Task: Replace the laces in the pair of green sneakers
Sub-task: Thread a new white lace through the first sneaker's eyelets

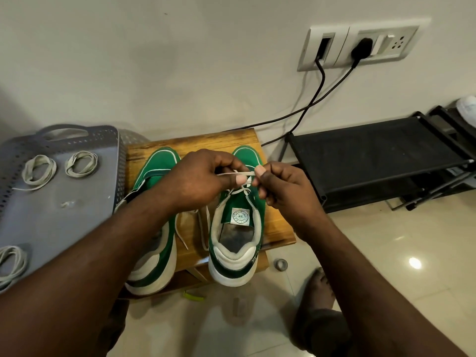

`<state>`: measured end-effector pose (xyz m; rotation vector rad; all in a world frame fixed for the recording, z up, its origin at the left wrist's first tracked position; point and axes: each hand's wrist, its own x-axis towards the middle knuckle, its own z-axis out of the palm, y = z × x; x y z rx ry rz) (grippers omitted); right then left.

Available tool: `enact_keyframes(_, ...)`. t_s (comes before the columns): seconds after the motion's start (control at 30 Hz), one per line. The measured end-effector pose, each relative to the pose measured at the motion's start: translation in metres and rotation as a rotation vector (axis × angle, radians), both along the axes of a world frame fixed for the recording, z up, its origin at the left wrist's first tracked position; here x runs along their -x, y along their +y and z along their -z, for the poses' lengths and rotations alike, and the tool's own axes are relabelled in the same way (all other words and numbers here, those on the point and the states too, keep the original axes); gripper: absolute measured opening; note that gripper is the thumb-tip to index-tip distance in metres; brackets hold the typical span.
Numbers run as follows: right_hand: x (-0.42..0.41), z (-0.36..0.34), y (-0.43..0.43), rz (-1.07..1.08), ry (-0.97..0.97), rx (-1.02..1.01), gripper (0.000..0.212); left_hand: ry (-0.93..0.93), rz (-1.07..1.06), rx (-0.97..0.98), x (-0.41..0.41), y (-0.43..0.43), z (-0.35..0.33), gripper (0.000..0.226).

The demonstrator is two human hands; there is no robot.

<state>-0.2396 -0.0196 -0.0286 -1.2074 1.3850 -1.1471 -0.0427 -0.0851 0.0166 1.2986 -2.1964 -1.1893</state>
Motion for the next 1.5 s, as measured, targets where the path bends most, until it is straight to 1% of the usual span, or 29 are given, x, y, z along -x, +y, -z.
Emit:
enact_keyframes(0.07, -0.004, 0.0, 0.001, -0.017, 0.001, 0.003, 0.03, 0.031, -0.011, 0.013, 0.005, 0.004, 0.001, 0.006)
enact_keyframes(0.17, -0.004, -0.003, 0.001, 0.059, 0.083, -0.007, 0.027, -0.015, -0.096, 0.039, 0.008, 0.001, 0.004, 0.009)
enact_keyframes(0.23, 0.001, -0.004, 0.002, 0.084, 0.252, -0.042, 0.026, -0.044, -0.166, 0.032, 0.007, -0.001, 0.006, 0.012)
enact_keyframes(0.3, 0.005, -0.004, 0.007, -0.014, 0.489, -0.105, 0.041, -0.057, -0.188, 0.02, 0.005, -0.001, 0.008, 0.012)
enact_keyframes(0.33, 0.005, -0.003, 0.01, -0.071, 0.578, -0.133, 0.048, -0.064, -0.186, 0.012, 0.005, 0.001, 0.008, 0.011)
enact_keyframes(0.37, 0.003, -0.002, 0.012, -0.094, 0.628, -0.148, 0.049, -0.074, -0.178, 0.006, 0.006, 0.002, 0.008, 0.01)
enact_keyframes(0.4, 0.001, -0.002, 0.014, -0.082, 0.641, -0.147, 0.044, -0.084, -0.17, 0.007, 0.007, 0.002, 0.008, 0.01)
enact_keyframes(0.43, 0.0, 0.0, 0.014, -0.05, 0.632, -0.137, 0.035, -0.092, -0.165, 0.009, 0.009, 0.002, 0.009, 0.012)
enact_keyframes(0.5, 0.002, 0.001, 0.012, 0.024, 0.547, -0.126, 0.017, -0.108, -0.165, 0.011, 0.012, 0.003, 0.009, 0.015)
enact_keyframes(0.57, 0.006, 0.003, 0.009, 0.087, 0.375, -0.193, 0.005, -0.119, -0.16, 0.005, 0.014, 0.004, 0.01, 0.014)
enact_keyframes(0.67, 0.014, 0.006, 0.004, 0.154, 0.037, -0.352, 0.008, -0.135, -0.146, -0.006, 0.016, 0.007, 0.013, 0.01)
enact_keyframes(0.73, 0.018, 0.006, 0.003, 0.17, -0.133, -0.428, 0.014, -0.17, -0.141, 0.002, 0.02, 0.009, 0.015, 0.009)
enact_keyframes(0.8, 0.019, 0.004, 0.003, 0.161, -0.249, -0.48, 0.016, -0.199, -0.154, 0.027, 0.024, 0.012, 0.017, 0.007)
enact_keyframes(0.87, 0.018, 0.004, 0.003, 0.133, -0.316, -0.502, 0.011, -0.218, -0.184, 0.05, 0.026, 0.014, 0.02, 0.007)
enact_keyframes(0.93, 0.018, 0.005, 0.003, 0.116, -0.338, -0.509, 0.008, -0.245, -0.219, 0.09, 0.027, 0.016, 0.021, 0.008)
enact_keyframes(1.03, 0.018, 0.007, 0.001, 0.11, -0.342, -0.506, 0.009, -0.274, -0.273, 0.162, 0.028, 0.018, 0.023, 0.009)
enact_keyframes(1.13, 0.018, 0.007, 0.001, 0.105, -0.326, -0.482, 0.007, -0.276, -0.307, 0.189, 0.03, 0.022, 0.026, 0.012)
enact_keyframes(1.27, 0.017, 0.01, 0.001, 0.1, -0.35, -0.451, 0.02, -0.222, -0.353, 0.16, 0.033, 0.024, 0.031, 0.011)
enact_keyframes(1.4, 0.017, 0.011, 0.002, 0.052, -0.276, -0.411, 0.018, -0.242, -0.337, 0.171, 0.034, 0.025, 0.036, 0.011)
enact_keyframes(1.5, 0.016, 0.009, 0.003, 0.01, -0.175, -0.364, 0.016, -0.239, -0.35, 0.166, 0.037, 0.029, 0.041, 0.015)
